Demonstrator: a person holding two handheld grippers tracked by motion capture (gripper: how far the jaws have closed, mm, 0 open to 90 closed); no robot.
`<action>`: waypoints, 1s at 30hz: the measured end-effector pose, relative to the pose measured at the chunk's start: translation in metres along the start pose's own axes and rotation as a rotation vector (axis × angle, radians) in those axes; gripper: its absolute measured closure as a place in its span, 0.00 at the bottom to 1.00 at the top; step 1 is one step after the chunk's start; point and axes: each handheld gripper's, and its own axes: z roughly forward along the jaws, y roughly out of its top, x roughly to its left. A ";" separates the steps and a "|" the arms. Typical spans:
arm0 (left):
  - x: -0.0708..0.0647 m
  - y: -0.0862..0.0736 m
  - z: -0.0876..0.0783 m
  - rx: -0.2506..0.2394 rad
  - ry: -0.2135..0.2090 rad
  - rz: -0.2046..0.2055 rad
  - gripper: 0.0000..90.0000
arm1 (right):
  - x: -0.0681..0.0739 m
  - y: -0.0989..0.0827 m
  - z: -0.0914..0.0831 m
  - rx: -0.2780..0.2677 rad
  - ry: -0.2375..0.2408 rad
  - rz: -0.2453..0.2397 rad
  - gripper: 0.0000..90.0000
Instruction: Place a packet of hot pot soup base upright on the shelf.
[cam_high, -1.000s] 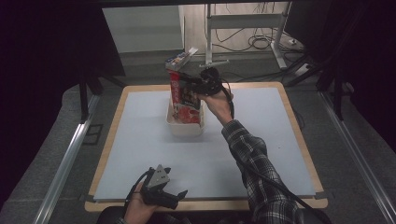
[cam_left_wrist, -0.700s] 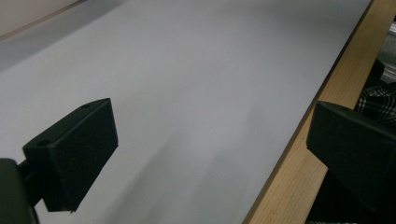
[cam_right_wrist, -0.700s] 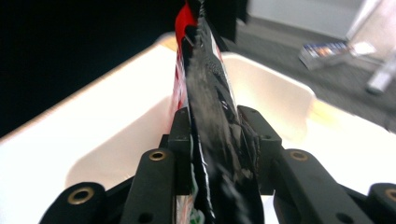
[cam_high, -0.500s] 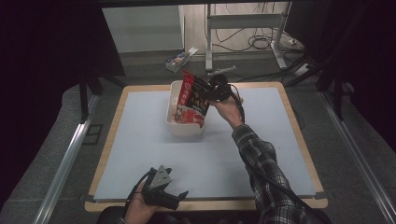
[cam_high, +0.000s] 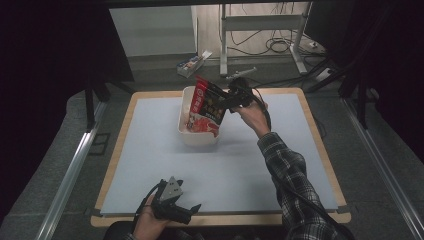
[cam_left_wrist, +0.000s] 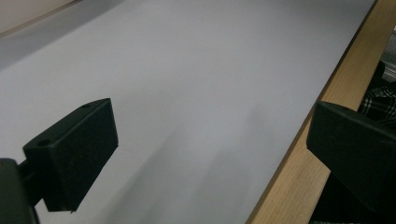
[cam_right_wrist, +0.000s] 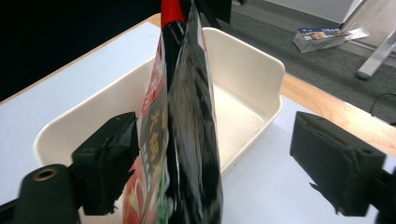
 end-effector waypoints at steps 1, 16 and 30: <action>0.000 0.000 0.000 0.001 -0.001 -0.002 0.02 | 0.000 -0.002 -0.002 -0.003 0.001 0.000 0.15; 0.003 0.000 0.000 0.016 -0.015 -0.043 0.03 | 0.005 -0.020 -0.018 0.026 0.011 -0.045 0.11; 0.003 0.001 -0.001 0.017 -0.039 -0.064 0.04 | 0.008 -0.038 -0.032 0.044 0.026 -0.050 0.09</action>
